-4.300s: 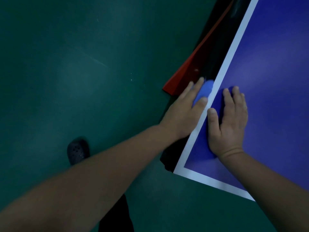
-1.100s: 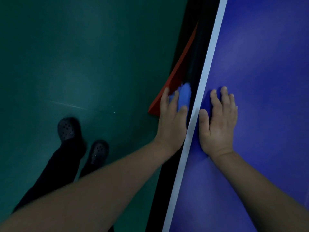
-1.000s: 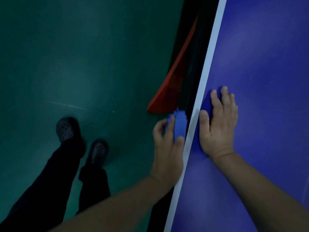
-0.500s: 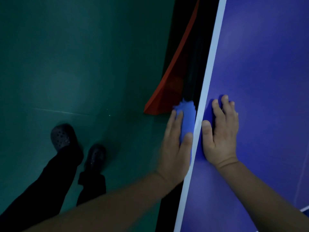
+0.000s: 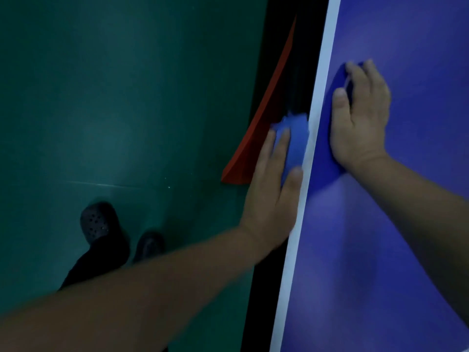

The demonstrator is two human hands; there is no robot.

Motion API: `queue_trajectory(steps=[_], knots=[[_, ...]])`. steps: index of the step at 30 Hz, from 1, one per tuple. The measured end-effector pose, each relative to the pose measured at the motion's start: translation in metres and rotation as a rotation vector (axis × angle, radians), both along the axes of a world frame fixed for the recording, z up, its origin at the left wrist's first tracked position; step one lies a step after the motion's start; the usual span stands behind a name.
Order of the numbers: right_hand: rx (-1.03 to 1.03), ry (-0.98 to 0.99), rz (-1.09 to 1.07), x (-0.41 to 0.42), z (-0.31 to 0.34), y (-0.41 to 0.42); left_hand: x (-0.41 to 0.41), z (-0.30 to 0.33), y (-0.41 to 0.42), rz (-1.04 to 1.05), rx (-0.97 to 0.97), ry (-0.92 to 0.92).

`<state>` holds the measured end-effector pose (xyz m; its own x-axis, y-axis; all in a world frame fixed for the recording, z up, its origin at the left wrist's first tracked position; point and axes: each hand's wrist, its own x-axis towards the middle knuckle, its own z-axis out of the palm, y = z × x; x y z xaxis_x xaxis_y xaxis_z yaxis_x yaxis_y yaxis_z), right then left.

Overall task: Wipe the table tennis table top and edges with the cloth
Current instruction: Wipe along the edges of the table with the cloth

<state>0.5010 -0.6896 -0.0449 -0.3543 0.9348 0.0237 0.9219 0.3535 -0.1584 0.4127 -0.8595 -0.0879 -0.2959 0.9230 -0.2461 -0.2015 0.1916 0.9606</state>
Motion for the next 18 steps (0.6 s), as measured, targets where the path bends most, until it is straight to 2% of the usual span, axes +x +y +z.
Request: queue_trajectory(steps=[3,5,7,12,14,16,18], knots=[[-0.021,-0.002,-0.035,-0.006,-0.003,0.002,0.023,0.012,-0.069,-0.046,-0.006,-0.065],[-0.021,0.005,-0.038,-0.004,-0.003,0.0,0.028,0.019,-0.074,-0.027,-0.052,-0.047],[-0.026,0.01,-0.042,-0.004,-0.003,0.001,0.017,0.02,-0.033,-0.002,-0.107,-0.048],[-0.019,0.001,-0.027,-0.003,-0.003,0.002,-0.043,0.01,0.127,0.027,-0.089,0.009],[-0.016,-0.001,-0.022,-0.003,-0.004,0.003,-0.05,0.012,0.148,0.031,-0.089,-0.018],[-0.022,-0.002,-0.031,-0.003,-0.004,0.003,-0.041,0.011,0.124,0.032,-0.053,-0.016],[-0.023,0.004,-0.038,-0.004,-0.004,0.003,-0.021,0.009,0.066,0.03,-0.053,-0.033]])
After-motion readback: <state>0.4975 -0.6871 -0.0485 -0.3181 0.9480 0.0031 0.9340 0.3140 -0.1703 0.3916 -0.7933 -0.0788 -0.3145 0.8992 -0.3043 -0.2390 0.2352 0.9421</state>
